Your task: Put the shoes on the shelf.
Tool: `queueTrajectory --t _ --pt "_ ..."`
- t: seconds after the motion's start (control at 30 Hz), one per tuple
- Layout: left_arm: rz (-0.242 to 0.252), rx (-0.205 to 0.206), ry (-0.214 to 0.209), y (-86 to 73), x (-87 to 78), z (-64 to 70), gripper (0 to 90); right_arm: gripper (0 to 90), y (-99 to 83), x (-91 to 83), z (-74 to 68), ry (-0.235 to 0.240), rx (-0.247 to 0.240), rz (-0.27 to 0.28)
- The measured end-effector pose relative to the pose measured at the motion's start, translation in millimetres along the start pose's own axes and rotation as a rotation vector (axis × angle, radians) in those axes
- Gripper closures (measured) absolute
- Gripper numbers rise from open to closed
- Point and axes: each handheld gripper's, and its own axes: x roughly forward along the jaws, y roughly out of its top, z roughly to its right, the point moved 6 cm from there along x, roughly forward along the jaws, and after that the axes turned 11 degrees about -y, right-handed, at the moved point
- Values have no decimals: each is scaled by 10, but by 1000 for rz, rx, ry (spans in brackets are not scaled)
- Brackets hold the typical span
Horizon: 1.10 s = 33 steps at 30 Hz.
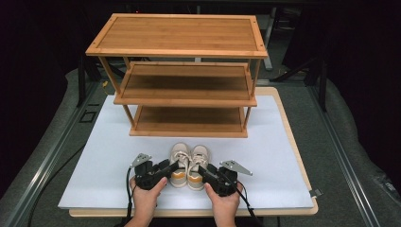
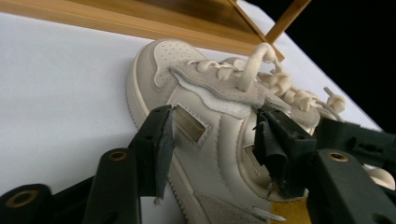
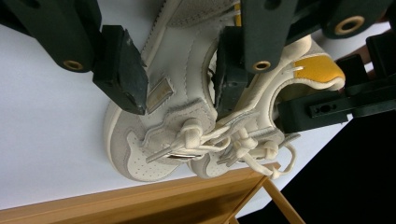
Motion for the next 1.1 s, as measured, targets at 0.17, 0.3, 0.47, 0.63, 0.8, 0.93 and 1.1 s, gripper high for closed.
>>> queueTrajectory --t 0.17,0.3,0.47,0.63,0.8,0.93,1.1 --pt "15 -12 -12 -7 32 -17 436 505 -21 50 2 0 44 18" --pt "23 -17 -16 -11 34 -20 438 506 -36 47 0 -11 48 20" --pt "31 -11 -4 -18 36 -17 450 506 -40 56 -5 -23 59 41" --pt "48 -3 -2 -33 33 -19 477 501 -37 65 -3 -22 52 50" --pt "58 6 2 -41 28 -27 498 505 -53 57 -14 -33 55 47" --pt "63 1 4 -46 27 -24 506 512 -50 62 -19 -30 58 57" --pt "53 7 4 -40 22 -28 516 526 -44 70 -19 -22 71 75"
